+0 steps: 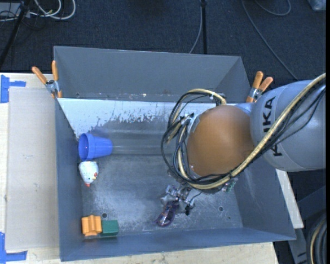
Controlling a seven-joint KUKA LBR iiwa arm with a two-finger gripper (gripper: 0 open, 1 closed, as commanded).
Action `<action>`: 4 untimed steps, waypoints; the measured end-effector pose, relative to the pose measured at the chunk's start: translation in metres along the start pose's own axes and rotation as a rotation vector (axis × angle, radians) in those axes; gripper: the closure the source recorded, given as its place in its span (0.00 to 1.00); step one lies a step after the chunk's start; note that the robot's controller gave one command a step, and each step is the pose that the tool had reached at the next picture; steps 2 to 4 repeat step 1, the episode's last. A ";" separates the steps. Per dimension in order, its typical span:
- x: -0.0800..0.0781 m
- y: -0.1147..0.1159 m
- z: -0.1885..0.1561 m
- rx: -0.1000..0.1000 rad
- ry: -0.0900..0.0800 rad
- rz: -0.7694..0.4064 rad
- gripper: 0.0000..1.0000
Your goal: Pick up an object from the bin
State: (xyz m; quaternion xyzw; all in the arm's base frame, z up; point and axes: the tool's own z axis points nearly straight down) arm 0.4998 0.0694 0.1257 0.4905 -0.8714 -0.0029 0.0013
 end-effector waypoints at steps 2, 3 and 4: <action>0.000 0.001 -0.009 -0.004 0.003 0.000 1.00; 0.000 0.001 -0.009 -0.004 0.003 0.000 1.00; 0.000 0.001 -0.009 -0.004 0.003 0.000 1.00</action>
Offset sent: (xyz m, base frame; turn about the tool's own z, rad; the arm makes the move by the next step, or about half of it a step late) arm 0.0000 -0.0002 0.0427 0.0000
